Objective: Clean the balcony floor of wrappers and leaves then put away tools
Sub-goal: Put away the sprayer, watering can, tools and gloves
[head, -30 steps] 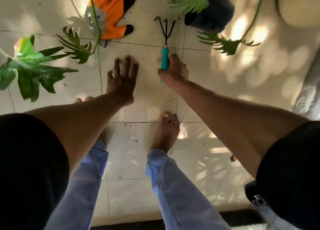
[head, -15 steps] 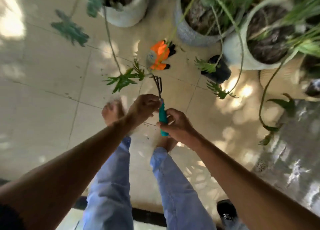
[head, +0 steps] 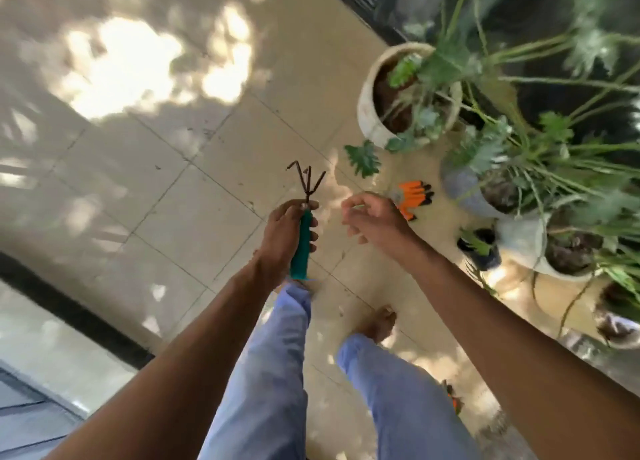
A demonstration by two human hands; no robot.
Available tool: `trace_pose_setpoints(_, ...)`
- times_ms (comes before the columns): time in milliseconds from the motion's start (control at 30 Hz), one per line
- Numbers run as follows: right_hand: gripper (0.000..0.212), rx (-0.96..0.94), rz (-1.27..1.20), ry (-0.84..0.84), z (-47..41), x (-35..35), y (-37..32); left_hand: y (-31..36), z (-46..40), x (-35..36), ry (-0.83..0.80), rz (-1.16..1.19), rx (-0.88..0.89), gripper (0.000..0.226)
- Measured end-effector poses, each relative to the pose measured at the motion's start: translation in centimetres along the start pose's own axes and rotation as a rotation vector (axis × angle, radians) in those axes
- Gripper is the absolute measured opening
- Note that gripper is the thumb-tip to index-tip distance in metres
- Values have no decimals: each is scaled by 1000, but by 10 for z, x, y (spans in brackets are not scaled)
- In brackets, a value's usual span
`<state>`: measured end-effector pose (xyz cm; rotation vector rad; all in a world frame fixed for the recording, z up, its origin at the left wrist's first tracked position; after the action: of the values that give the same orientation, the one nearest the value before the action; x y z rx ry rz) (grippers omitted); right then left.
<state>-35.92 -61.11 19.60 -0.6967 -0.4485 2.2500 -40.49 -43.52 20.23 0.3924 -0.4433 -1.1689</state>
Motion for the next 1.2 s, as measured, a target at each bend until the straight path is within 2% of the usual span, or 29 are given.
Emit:
trace_pose_setpoints(200, 10, -131, 94, -35, -60, 73, -144, 70, -29, -105, 102, 136, 82, 34)
trace_pose_setpoints(300, 12, -159, 152, -81, -85, 108, -194, 95, -40, -161, 183, 155, 92, 34)
trace_pose_setpoints(400, 3, -162, 238, -93, -114, 137, -233, 117, -51, -218, 243, 175, 92, 30)
trace_pose_setpoints(533, 18, -172, 402, -104, -152, 173, -296, 155, -64, -294, 332, 163, 88, 19)
trace_pose_setpoints(633, 12, -183, 509, -140, -177, 204, -350, 182, -72, -348, 404, 184, 65, 17)
trace_pose_setpoints(667, 11, -187, 543, -160, -186, 215, -370, 193, -76, -366, 425, 219, 72, 16)
trace_pose_setpoints(733, 26, -216, 577, -204, -203, 239, -413, 213, -84, -403, 478, 323, 77, 17)
trace_pose_setpoints(767, 25, -246, 589, -232, -211, 252, -439, 222, -87, -422, 509, 367, 74, 18)
trace_pose_setpoints(833, 5, -312, 653, -301, -221, 285, -489, 238, -96, -459, 551, 434, 81, 17)
trace_pose_setpoints(1033, 19, -417, 826, -326, -264, 399, -607, 275, -131, -580, 627, 657, 79, 19)
trace_pose_setpoints(1100, 28, -384, 790, -350, -274, 433, -630, 288, -141, -612, 642, 723, 74, 18)
trace_pose_setpoints(1200, 16, -356, 746, -400, -270, 500, -676, 303, -147, -675, 650, 839, 53, 13)
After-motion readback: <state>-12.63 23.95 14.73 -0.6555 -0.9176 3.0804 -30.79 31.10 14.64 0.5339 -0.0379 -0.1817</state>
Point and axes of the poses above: each hand's wrist, its own z-axis away from the middle knuckle, its own x-axis out of the palm, y = z × x, the point moved 10 cm from there along -z, towards the middle knuckle, and after that the axes turned 12 degrees about z, right-handed, at the moved point
